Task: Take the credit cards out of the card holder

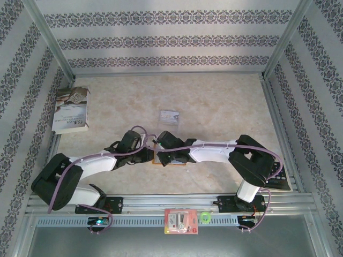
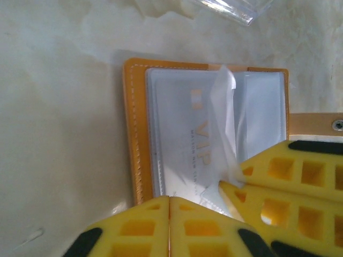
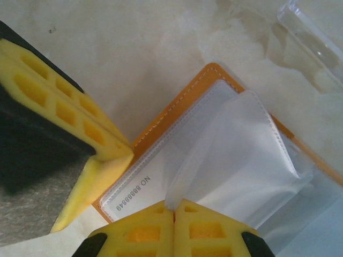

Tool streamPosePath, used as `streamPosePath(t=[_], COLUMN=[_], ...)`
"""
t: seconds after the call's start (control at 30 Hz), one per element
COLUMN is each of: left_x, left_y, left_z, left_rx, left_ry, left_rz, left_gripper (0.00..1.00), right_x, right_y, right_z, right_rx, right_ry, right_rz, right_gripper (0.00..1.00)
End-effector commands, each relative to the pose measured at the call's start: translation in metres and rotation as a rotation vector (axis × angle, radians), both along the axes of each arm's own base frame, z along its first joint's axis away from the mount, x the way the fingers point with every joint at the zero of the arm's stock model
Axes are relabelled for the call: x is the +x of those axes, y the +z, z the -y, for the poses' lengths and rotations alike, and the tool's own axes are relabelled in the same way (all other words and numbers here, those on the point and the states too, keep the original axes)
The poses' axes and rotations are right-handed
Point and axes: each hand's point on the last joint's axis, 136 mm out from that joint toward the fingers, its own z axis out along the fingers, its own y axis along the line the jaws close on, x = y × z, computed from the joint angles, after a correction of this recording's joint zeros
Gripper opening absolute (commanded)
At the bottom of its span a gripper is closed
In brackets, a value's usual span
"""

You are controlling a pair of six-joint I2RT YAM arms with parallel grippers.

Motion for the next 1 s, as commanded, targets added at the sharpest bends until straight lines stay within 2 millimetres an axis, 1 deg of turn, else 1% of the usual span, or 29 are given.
streamPosePath(t=[0.0,0.1,0.2,0.3,0.4,0.53,0.67,0.7,0.77,0.8,0.83,0.87,0.93,0.97], left_x=[0.011,0.009,0.006,0.002,-0.001,-0.007,-0.011,-0.010,-0.010,-0.010,-0.009,-0.009,-0.009,-0.009], left_y=[0.018,0.011,-0.001,-0.013,-0.015,-0.021,-0.027,-0.026,-0.025,-0.024,-0.022,-0.021,-0.019,-0.018], left_z=[0.021,0.024,0.025,0.019,0.012,0.011,0.013,0.013,0.013,0.014,0.015,0.015,0.016,0.017], left_rx=[-0.072,-0.068,-0.060,-0.017,0.020,0.032,0.024,0.021,0.018,0.018,0.015,0.014,0.012,0.013], left_ry=[-0.042,-0.051,-0.053,-0.035,-0.029,-0.045,-0.047,-0.049,-0.049,-0.053,-0.059,-0.061,-0.067,-0.069], left_rz=[0.066,0.040,-0.009,-0.057,-0.067,-0.102,-0.128,-0.125,-0.121,-0.117,-0.113,-0.113,-0.113,-0.116], left_gripper=[0.04,0.02,0.00,0.00,0.00,0.00,0.00,0.00,0.00,0.00,0.00,0.00,0.00,0.00], right_x=[0.001,0.001,0.001,0.001,0.001,0.003,0.004,0.004,0.002,0.001,0.000,-0.001,-0.002,-0.002], right_y=[0.010,0.009,0.009,0.008,0.008,0.010,0.008,0.010,0.011,0.012,0.014,0.015,0.022,0.026], right_z=[-0.004,-0.003,-0.002,-0.001,0.004,0.019,0.047,0.055,0.072,0.084,0.093,0.102,0.119,0.122], right_rx=[0.064,0.067,0.073,0.073,0.075,0.071,0.055,0.056,0.056,0.050,0.051,0.054,0.060,0.076], right_ry=[-0.023,-0.028,-0.033,-0.041,-0.065,-0.135,-0.249,-0.286,-0.353,-0.399,-0.438,-0.469,-0.534,-0.543], right_rz=[-0.001,-0.004,-0.007,-0.010,-0.008,0.006,0.008,0.009,0.012,0.012,0.012,0.010,0.009,0.007], right_gripper=[0.00,0.00,0.00,0.00,0.00,0.00,0.00,0.03,0.13,0.22,0.33,0.38,0.43,0.44])
